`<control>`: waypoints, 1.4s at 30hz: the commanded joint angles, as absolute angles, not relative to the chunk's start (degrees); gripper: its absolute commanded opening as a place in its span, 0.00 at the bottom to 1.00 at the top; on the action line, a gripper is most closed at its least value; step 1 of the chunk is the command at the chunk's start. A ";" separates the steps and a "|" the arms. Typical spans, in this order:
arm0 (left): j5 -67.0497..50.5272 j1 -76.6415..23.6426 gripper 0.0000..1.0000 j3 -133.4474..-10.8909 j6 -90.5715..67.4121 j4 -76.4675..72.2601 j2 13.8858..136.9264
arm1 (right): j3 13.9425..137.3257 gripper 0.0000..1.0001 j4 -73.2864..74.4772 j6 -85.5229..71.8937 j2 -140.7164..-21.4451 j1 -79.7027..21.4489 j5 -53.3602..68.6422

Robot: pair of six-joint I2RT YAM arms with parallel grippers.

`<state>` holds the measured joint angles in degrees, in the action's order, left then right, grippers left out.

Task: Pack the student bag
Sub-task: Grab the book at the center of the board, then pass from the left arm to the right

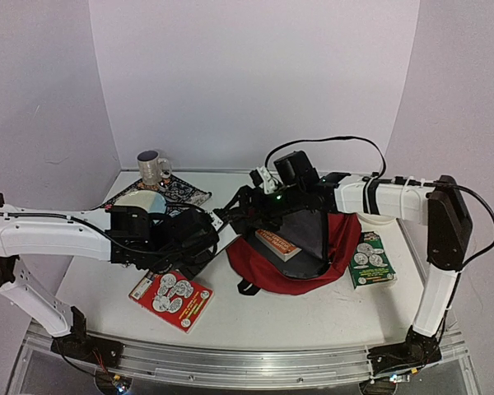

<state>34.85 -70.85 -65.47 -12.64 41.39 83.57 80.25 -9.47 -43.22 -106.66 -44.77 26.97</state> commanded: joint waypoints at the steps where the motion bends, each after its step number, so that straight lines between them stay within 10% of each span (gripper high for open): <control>1: 34.87 -71.47 0.00 -63.74 -9.53 33.56 80.61 | 81.10 0.98 -11.67 -46.90 -109.67 -45.50 31.29; 14: 39.33 -73.11 0.00 -60.56 -6.65 25.01 84.61 | 79.69 0.97 -16.12 -49.71 -112.34 -46.49 36.21; 23: 42.77 -75.40 0.02 -59.22 -5.01 22.35 86.24 | 79.25 0.59 -17.59 -50.07 -111.63 -46.49 35.30; 27: 43.43 -75.36 0.17 -58.63 -5.69 22.32 85.15 | 79.18 0.37 -18.21 -50.06 -110.32 -46.19 34.02; 35: 47.05 -75.32 0.74 -57.66 -10.99 20.60 80.94 | 76.32 0.29 -24.76 -50.84 -104.53 -45.63 27.28; 42: 36.92 -69.56 0.89 -55.44 -18.77 14.07 75.19 | 68.93 0.24 -36.70 -54.99 -98.21 -44.25 21.30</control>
